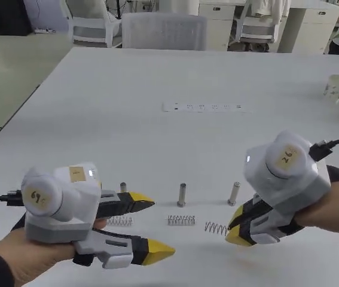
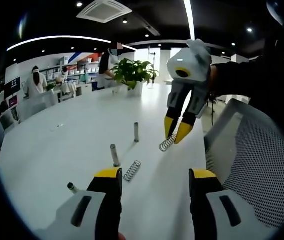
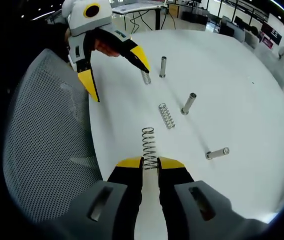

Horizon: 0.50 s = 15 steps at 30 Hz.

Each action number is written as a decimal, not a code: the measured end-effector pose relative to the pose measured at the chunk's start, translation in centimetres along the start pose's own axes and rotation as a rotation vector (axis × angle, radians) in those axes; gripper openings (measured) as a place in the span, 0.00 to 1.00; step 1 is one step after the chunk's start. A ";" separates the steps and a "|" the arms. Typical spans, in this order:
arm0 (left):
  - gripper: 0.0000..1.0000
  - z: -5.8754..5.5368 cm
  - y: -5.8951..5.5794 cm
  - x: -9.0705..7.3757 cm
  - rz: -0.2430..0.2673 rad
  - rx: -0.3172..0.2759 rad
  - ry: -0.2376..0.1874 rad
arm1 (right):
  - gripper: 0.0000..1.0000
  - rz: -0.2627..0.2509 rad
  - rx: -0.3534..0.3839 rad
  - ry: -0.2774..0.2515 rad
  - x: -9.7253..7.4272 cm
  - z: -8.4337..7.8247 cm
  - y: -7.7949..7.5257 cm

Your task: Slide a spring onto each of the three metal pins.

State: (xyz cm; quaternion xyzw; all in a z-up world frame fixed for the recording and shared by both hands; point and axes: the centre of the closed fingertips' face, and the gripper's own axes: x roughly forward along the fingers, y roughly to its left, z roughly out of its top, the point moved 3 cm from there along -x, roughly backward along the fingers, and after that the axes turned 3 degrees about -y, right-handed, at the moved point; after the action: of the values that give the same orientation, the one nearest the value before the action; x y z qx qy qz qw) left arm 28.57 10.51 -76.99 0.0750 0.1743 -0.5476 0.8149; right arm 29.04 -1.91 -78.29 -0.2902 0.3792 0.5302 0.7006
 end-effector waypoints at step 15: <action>0.41 0.5 -1.4 1.4 -0.065 0.069 0.008 | 0.13 0.042 -0.084 -0.013 0.0 2.3 1.2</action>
State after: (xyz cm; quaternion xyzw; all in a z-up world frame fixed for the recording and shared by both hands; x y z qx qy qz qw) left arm 27.87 8.62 -76.93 0.0996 0.1611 -0.5791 0.7930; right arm 28.43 0.30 -77.07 -0.3077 0.3581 0.5621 0.6790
